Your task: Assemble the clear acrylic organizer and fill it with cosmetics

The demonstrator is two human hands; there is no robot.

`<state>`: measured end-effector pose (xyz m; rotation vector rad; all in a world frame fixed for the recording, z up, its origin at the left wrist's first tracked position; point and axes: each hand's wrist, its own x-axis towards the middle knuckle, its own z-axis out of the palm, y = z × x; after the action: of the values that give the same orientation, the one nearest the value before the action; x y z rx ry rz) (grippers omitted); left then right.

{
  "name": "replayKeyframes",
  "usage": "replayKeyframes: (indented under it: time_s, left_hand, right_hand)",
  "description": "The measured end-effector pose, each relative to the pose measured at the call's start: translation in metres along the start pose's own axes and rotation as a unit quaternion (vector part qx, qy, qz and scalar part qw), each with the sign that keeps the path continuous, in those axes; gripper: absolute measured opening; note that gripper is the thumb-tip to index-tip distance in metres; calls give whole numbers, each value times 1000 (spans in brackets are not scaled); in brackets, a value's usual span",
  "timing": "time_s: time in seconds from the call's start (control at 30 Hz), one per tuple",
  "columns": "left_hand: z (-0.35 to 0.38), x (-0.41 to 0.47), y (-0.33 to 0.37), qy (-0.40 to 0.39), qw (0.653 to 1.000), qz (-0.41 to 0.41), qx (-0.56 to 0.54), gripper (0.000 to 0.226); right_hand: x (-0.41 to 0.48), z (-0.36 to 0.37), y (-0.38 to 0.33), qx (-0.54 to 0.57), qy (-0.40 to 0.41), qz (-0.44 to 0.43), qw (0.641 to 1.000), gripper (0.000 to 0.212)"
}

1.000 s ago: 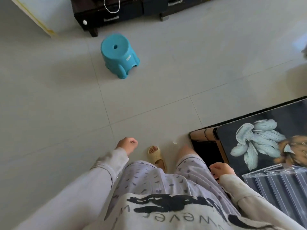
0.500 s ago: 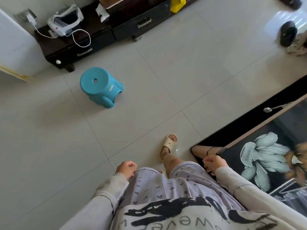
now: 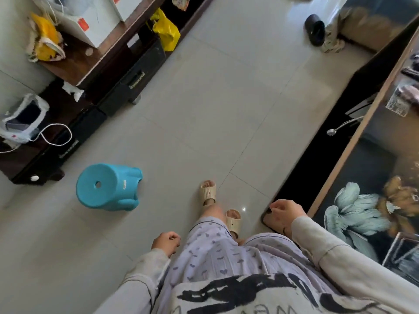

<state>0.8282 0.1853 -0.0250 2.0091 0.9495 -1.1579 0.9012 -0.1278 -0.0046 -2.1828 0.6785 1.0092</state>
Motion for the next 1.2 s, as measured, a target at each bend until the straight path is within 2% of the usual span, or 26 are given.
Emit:
replayKeyframes:
  time_s: [0.17,0.33,0.47,0.53,0.73,0.97,1.07,1.2]
  left_hand:
    - [-51,46,84,-16,996,56,73,14]
    - [-101,75,182,-19,971,142,190,24]
    - [-123,82,263,-33,949,200,240,20]
    - [-126,84,297,-40,945,215,244,16]
    - [-113,92,375,-54,960,207,181,28]
    - [-91,108,420,-72,948,158,265,22]
    - [-85,116,449,-67,937,147,309,21]
    - [-74,121,498,-51,939,155,302,18]
  right_hand:
    - [16,-6,-14,65,25,77,995,25]
    - [23,-4,-23,147,50,156,975,24]
    - [22,-1,-25,214,71,197,954,22]
    - [21,0,-23,238,68,217,944,21]
    - [42,-12,-22,333,80,285,895,20]
    - [110,-96,-38,397,101,270,871,19]
    - [138,-145,-45,376,109,235,890,21]
    - [164,-207,-49,353,115,209,905,23]
